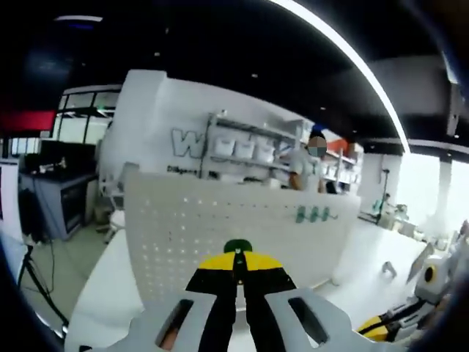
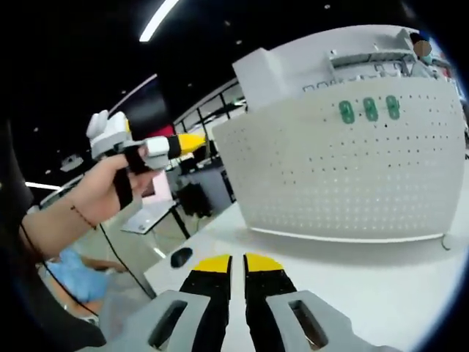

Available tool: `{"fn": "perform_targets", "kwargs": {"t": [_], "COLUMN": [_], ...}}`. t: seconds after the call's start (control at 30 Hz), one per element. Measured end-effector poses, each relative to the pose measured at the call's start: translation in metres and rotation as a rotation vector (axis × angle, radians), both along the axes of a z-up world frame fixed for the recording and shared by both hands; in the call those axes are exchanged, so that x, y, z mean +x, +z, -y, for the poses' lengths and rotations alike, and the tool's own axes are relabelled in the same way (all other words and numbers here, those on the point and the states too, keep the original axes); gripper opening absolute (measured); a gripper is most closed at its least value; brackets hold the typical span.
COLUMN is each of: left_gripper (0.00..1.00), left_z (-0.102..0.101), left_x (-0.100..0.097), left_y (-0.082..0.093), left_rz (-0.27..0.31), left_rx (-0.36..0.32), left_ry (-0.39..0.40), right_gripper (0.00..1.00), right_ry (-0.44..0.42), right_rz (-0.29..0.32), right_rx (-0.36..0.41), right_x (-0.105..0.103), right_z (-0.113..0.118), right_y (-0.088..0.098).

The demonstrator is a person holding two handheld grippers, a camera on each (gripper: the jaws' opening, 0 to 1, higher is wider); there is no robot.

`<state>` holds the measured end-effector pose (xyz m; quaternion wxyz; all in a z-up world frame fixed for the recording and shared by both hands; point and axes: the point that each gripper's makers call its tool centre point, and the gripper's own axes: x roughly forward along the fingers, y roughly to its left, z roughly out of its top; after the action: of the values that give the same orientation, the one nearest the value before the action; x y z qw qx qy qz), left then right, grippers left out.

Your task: Insert the hook assembly into the mounting plate slot until the hook locks in place.

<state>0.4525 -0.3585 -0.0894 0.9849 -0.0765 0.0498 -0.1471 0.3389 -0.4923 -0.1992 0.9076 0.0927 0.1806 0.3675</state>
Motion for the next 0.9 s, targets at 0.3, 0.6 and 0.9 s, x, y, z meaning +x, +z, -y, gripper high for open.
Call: {"fn": "perform_targets", "kwargs": {"t": [0.3,0.6,0.9], "left_gripper": [0.01,0.01,0.01], "left_z": [-0.013,-0.044,-0.061], "left_x": [0.030,0.063,0.087], "left_y": [0.010,0.022,0.028], "left_rz": [0.071,0.148,0.183], "left_rx": [0.069,0.107,0.046], "left_ry": [0.070,0.161,0.191], "right_gripper": [0.04,0.03,0.03], "right_ry": [0.008,0.012,-0.004], "right_rz": [-0.020,-0.037,-0.059], "right_rx": [-0.012,-0.023,-0.028], "right_x": [0.000,0.000,0.006], "right_z": [0.000,0.003,0.008], "right_y": [-0.008,-0.013,-0.019]}}
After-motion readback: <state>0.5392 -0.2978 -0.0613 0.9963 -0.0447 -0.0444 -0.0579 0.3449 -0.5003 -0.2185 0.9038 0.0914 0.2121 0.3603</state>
